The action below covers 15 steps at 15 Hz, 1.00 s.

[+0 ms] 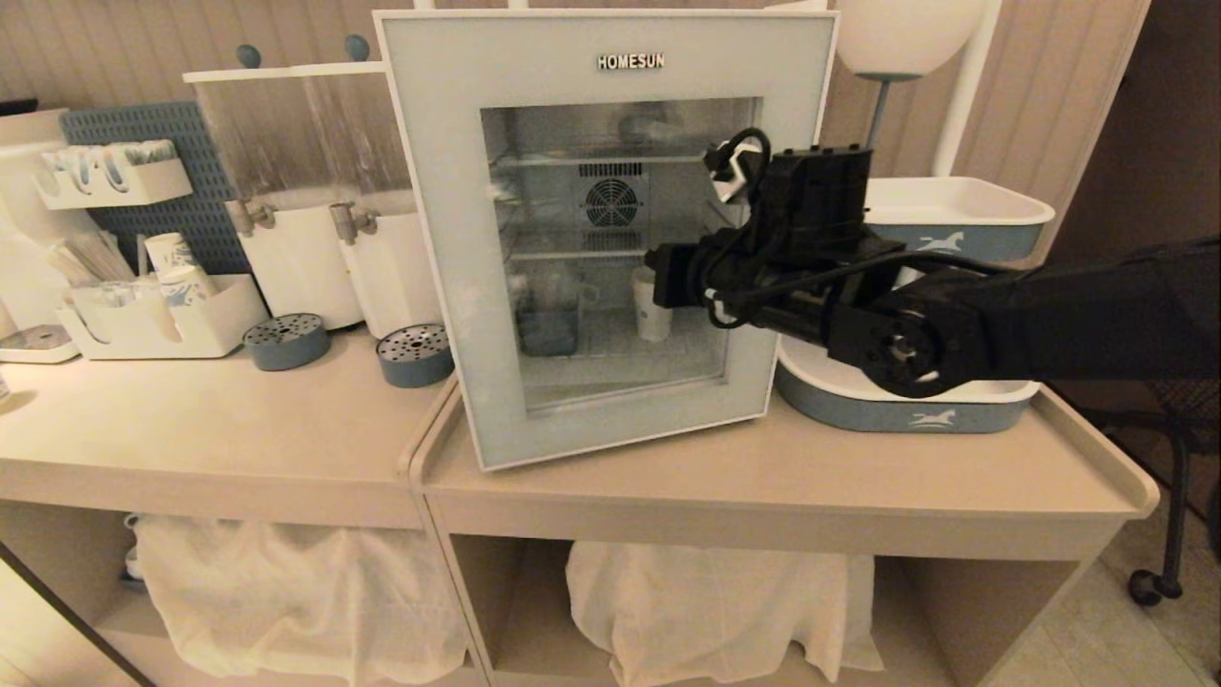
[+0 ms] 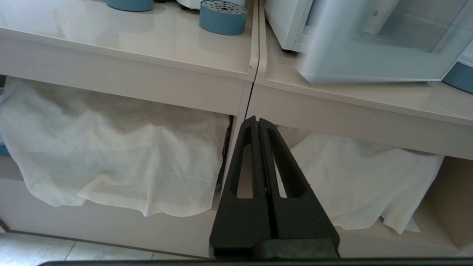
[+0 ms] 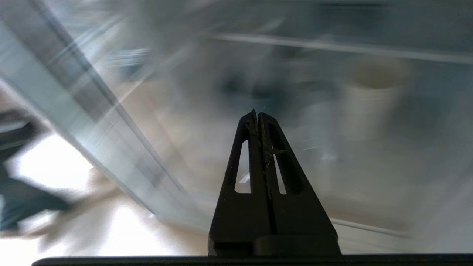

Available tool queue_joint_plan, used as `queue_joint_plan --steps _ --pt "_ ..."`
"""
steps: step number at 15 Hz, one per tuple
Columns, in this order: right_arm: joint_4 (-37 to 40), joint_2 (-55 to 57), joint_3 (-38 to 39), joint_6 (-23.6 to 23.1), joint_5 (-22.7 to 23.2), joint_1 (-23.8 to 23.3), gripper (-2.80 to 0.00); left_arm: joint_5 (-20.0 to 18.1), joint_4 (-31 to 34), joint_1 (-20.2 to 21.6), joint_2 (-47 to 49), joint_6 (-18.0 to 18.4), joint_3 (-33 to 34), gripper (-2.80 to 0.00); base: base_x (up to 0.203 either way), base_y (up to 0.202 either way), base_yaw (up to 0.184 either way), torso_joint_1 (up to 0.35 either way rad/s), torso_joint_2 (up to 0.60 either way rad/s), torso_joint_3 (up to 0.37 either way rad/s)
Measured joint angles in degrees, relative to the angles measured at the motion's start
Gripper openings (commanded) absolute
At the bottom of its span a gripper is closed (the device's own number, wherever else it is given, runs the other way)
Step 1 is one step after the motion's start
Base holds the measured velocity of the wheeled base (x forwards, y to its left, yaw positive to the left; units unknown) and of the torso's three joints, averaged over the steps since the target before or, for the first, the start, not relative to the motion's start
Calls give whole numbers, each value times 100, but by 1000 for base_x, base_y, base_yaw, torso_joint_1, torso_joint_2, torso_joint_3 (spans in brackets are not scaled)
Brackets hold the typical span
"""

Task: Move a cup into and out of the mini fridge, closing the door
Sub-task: Close the freezer door, then open the freezer door

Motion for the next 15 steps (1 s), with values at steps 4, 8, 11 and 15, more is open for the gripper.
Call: queue_joint_plan --steps 4,8,11,15 --pt "312 803 -708 -286 -865 -100 -280 2 0 -2 0 -2 0 -280 0 0 0 0 0 0" --pt "326 709 -378 -223 -1017 -287 -280 -1 2 -2 0 -2 0 -280 0 0 0 0 0 0" --pt "295 -110 753 -194 -1160 -343 -280 5 1 1 0 -2 0 -280 0 0 0 0 0 0" --pt "333 -1986 2529 -189 -1920 -539 -280 5 1 2 0 -2 0 -280 0 0 0 0 0 0"
